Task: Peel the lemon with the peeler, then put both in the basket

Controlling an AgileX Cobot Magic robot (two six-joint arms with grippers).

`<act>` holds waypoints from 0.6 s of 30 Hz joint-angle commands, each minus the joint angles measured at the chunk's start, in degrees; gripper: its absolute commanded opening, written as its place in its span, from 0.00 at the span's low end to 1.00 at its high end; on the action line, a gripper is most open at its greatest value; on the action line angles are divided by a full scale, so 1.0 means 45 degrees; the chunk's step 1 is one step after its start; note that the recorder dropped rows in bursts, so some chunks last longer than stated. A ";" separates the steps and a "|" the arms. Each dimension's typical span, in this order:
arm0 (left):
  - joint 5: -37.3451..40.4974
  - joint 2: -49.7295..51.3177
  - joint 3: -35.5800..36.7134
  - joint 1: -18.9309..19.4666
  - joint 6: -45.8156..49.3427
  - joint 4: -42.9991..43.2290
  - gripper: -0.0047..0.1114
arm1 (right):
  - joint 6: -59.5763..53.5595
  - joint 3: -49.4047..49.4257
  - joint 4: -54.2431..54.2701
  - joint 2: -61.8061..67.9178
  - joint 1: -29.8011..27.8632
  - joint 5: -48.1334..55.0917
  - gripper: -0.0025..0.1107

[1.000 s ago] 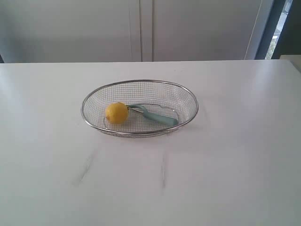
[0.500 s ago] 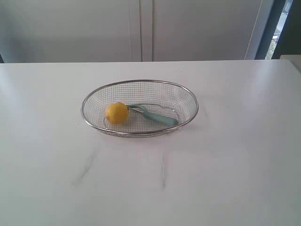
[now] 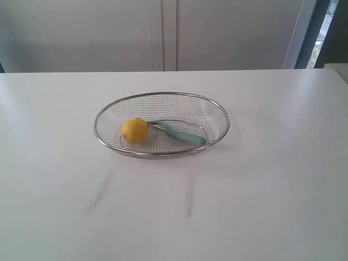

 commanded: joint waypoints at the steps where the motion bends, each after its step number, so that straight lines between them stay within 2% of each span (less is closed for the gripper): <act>1: -0.0354 -0.0352 0.0389 0.0025 -0.0146 -0.0033 0.04 | 0.0034 0.0042 -0.0034 -0.0078 -0.0014 -0.0054 0.02; 4: -0.1742 -0.1060 0.1325 0.0215 -0.0007 -0.0033 0.04 | 0.0034 0.0042 -0.0034 -0.0078 -0.0014 -0.0054 0.02; 5: -0.3613 -0.1695 0.2283 0.0691 -0.0211 -0.0419 0.04 | 0.0034 0.0042 -0.0034 -0.0078 -0.0014 -0.0054 0.02; 6: -0.4709 -0.2004 0.2949 0.0995 -0.0208 -0.0810 0.04 | 0.0034 0.0042 -0.0034 -0.0078 -0.0014 -0.0054 0.02; 7: -0.6753 -0.2462 0.4455 0.1529 -0.0318 -0.1556 0.04 | 0.0034 0.0042 -0.0034 -0.0078 -0.0014 -0.0054 0.02; 8: -0.7759 -0.2677 0.5261 0.1791 -0.0457 -0.1933 0.04 | 0.0034 0.0042 -0.0034 -0.0078 -0.0014 -0.0054 0.02; 9: -0.9190 -0.2976 0.6712 0.2178 -0.0678 -0.2735 0.04 | 0.0034 0.0042 -0.0034 -0.0078 -0.0014 -0.0054 0.02; 10: -0.9755 -0.3115 0.7488 0.2369 -0.0905 -0.3179 0.04 | 0.0034 0.0042 -0.0034 -0.0078 -0.0014 -0.0054 0.02; 13: -1.0880 -0.3522 0.9405 0.2909 -0.1629 -0.4094 0.04 | -0.0024 0.0042 -0.0034 -0.0074 -0.0014 -0.0054 0.02; 14: -1.1403 -0.3787 1.0542 0.3172 -0.1943 -0.4184 0.04 | -0.0024 0.0042 -0.0034 -0.0074 -0.0014 -0.0054 0.02; 15: -1.1690 -0.4071 1.0786 0.3361 -0.1972 -0.4184 0.04 | -0.0024 0.0042 -0.0034 -0.0074 -0.0014 -0.0054 0.02; 16: -1.0287 -0.4278 1.0786 0.3483 -0.1612 -0.4047 0.04 | -0.0024 0.0042 -0.0034 -0.0074 -0.0014 -0.0054 0.02; 18: -0.9149 -0.4654 1.0786 0.3698 -0.0962 -0.3784 0.04 | -0.0024 0.0042 -0.0034 -0.0074 -0.0014 -0.0061 0.02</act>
